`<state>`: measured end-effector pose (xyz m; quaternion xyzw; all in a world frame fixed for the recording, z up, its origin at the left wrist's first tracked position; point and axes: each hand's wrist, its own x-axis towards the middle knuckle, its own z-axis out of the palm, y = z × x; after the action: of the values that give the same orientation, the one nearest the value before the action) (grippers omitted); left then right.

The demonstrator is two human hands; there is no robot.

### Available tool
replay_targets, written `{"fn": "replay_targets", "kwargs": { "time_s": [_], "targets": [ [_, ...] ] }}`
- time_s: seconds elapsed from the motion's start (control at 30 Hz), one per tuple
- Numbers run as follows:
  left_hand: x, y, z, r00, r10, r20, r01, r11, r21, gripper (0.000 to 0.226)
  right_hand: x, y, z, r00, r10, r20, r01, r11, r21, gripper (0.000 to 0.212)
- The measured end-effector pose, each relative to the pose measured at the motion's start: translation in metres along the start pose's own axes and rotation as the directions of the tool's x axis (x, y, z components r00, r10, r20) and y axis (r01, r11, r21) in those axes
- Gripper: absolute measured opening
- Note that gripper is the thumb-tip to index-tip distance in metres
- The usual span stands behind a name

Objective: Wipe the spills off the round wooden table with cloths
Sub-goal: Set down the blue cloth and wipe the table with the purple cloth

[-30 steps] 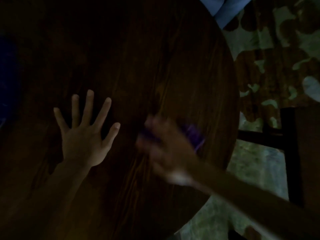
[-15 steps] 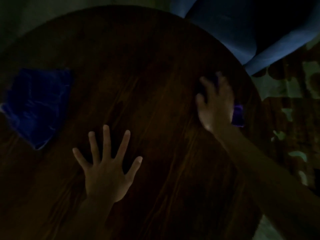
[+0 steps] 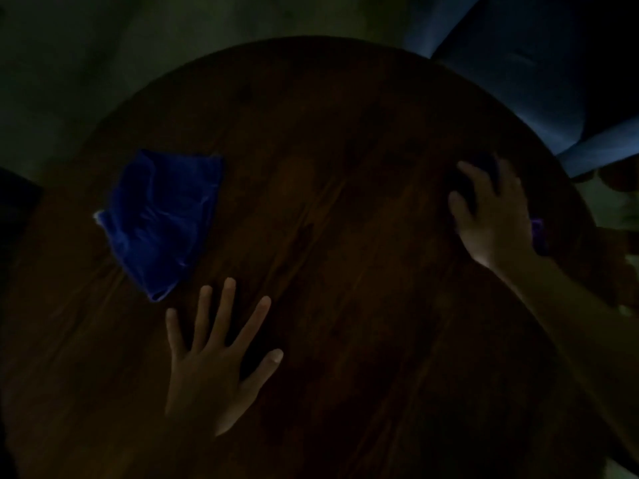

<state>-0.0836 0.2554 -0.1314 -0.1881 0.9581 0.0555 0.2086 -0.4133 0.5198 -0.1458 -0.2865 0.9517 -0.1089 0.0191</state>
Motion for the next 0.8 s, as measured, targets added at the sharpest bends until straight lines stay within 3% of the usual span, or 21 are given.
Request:
{"fn": "replay_targets", "kwargs": {
  "time_s": [0.03,0.07,0.13,0.17,0.2,0.23,0.27,0.3,0.33,0.37,0.4,0.43,0.47,0.5,0.53,0.57,0.6,0.63,0.67,0.73,0.8],
  "targets": [
    [-0.001,-0.002,0.002,1.000,-0.025,0.005,0.026,1.000,-0.011,0.077,0.016,-0.015,0.003,0.987,0.161,-0.010,-0.160,0.987,0.003,0.058],
    [0.000,-0.002,0.003,0.999,-0.040,0.005,0.040,0.999,-0.022,0.077,0.026,-0.039,0.006,0.973,0.229,0.019,-0.229,0.971,0.068,0.057],
    [0.002,-0.001,0.005,0.999,-0.039,-0.012,0.039,0.999,-0.022,0.076,0.006,-0.084,0.016,1.000,0.011,0.000,-0.011,0.999,0.034,0.053],
    [0.001,-0.002,0.007,0.999,-0.040,-0.019,0.040,0.999,-0.019,0.077,-0.024,-0.103,0.026,0.979,-0.204,0.000,0.204,0.978,0.043,0.047],
    [0.001,-0.003,0.008,0.998,-0.050,-0.023,0.050,0.998,-0.023,0.078,-0.061,-0.116,0.029,0.913,-0.403,0.069,0.398,0.914,0.082,0.042],
    [0.002,-0.005,0.009,0.997,-0.068,-0.028,0.067,0.997,-0.034,0.079,-0.094,-0.129,0.028,0.772,-0.620,0.141,0.591,0.781,0.201,0.041],
    [0.002,-0.006,0.010,0.996,-0.083,-0.032,0.082,0.996,-0.043,0.080,-0.121,-0.140,0.020,0.462,-0.863,0.204,0.837,0.500,0.223,0.047],
    [0.002,-0.006,0.011,0.995,-0.089,-0.034,0.087,0.995,-0.045,0.080,-0.139,-0.136,0.023,0.109,-0.963,0.248,0.960,0.167,0.226,0.058],
    [0.002,-0.005,0.011,0.996,-0.083,-0.032,0.082,0.996,-0.038,0.080,-0.142,-0.123,0.024,-0.152,-0.942,0.299,0.957,-0.064,0.284,0.067],
    [0.002,-0.004,0.010,0.997,-0.074,-0.028,0.072,0.997,-0.036,0.080,-0.134,-0.105,0.027,-0.225,-0.933,0.279,0.889,-0.080,0.451,0.069],
    [0.003,-0.004,0.010,0.997,-0.068,-0.029,0.067,0.997,-0.040,0.079,-0.114,-0.084,0.030,-0.073,-0.972,0.223,0.779,0.084,0.621,0.066],
    [0.004,-0.006,0.010,0.998,-0.064,-0.029,0.063,0.997,-0.042,0.079,-0.080,-0.074,0.026,0.138,-0.946,0.295,0.648,0.311,0.695,0.061],
    [0.003,-0.007,0.009,0.998,-0.058,-0.027,0.057,0.998,-0.040,0.079,-0.042,-0.071,0.023,0.374,-0.867,0.330,0.696,0.497,0.519,0.057],
    [0.003,-0.006,0.008,0.998,-0.053,-0.022,0.052,0.998,-0.043,0.078,-0.007,-0.062,0.023,0.637,-0.711,0.296,0.641,0.703,0.308,0.055],
    [0.002,-0.005,0.006,0.998,-0.053,-0.022,0.052,0.997,-0.051,0.078,0.028,-0.054,0.020,0.822,-0.522,0.228,0.487,0.852,0.192,0.054],
    [0.001,-0.003,0.006,0.998,-0.056,-0.025,0.055,0.997,-0.056,0.078,0.059,-0.053,0.013,0.945,-0.294,0.142,0.272,0.949,0.156,0.055],
    [0.002,-0.001,0.007,0.998,-0.056,-0.029,0.055,0.997,-0.052,0.078,0.084,-0.056,0.011,0.993,-0.092,0.077,0.081,0.988,0.135,0.055],
    [0.003,0.001,0.007,0.998,-0.057,-0.031,0.055,0.997,-0.051,0.078,0.096,-0.067,0.008,0.995,0.086,0.051,-0.093,0.984,0.150,0.055],
    [-0.002,-0.007,0.007,0.998,-0.059,-0.034,0.057,0.996,-0.068,0.077,0.096,-0.090,0.011,0.989,0.142,0.034,-0.145,0.983,0.109,0.056],
    [-0.003,-0.012,0.006,0.998,-0.048,-0.043,0.045,0.996,-0.072,0.076,0.072,-0.121,0.021,1.000,0.015,-0.002,-0.015,0.997,0.082,0.056],
    [0.002,-0.008,0.008,0.998,-0.039,-0.041,0.036,0.997,-0.073,0.074,0.009,-0.142,0.032,0.943,-0.332,-0.008,0.331,0.939,0.095,0.054]
  ]
}}
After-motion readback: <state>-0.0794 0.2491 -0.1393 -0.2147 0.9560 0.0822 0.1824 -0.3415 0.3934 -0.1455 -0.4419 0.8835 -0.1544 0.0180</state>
